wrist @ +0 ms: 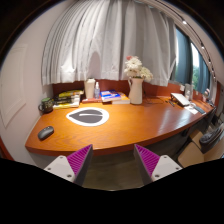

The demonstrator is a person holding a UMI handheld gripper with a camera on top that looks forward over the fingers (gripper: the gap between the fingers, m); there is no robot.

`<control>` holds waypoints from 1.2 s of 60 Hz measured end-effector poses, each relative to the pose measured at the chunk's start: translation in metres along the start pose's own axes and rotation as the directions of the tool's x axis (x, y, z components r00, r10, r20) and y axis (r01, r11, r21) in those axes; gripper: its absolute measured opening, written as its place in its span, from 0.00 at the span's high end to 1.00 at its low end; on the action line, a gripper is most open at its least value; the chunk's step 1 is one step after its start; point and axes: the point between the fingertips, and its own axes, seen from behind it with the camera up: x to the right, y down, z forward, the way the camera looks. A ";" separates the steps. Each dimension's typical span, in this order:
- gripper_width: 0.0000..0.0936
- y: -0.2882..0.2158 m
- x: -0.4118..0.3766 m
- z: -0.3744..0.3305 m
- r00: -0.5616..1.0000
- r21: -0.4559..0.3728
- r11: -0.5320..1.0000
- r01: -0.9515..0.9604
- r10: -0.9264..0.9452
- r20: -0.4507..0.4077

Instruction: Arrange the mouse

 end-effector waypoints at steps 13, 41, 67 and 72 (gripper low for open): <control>0.11 0.042 -0.150 0.022 0.976 -0.071 0.994 0.081 -0.065 0.206; 0.11 0.039 -0.344 0.106 0.911 -0.095 0.980 0.172 -0.122 0.394; 0.27 0.011 -0.390 0.162 0.918 -0.132 0.972 0.196 -0.134 0.373; 0.45 0.010 -0.387 0.165 0.929 -0.166 0.967 0.191 -0.124 0.349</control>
